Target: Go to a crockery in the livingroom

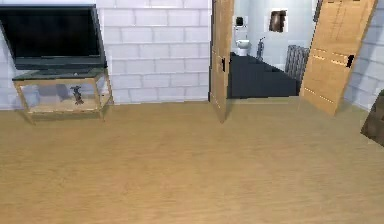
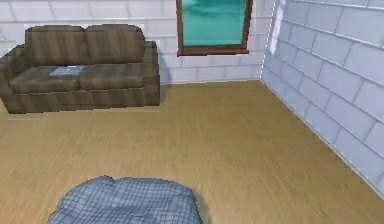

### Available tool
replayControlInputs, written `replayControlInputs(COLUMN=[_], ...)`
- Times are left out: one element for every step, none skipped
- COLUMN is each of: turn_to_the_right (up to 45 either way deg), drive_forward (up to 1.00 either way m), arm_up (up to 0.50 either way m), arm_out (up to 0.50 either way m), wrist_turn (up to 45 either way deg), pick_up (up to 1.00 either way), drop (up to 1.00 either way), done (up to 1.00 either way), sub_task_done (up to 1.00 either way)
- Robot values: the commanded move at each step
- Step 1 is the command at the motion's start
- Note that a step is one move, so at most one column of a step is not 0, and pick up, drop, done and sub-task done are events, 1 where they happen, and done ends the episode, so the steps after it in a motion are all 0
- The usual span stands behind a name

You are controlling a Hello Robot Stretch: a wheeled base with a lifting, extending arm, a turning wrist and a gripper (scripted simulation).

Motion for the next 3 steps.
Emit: replayControlInputs(turn_to_the_right=[0.0, -21.0, 0.0], drive_forward=[0.55, 0.00, 0.25], arm_up=[0.00, 0.00, 0.00], arm_out=[0.00, 0.00, 0.00], wrist_turn=[0.0, 0.0, 0.0], pick_up=[0.00, 0.00, 0.00], drop=[0.00, 0.00, 0.00], done=[0.00, 0.00, 0.00], sub_task_done=[0.00, 0.00, 0.00])
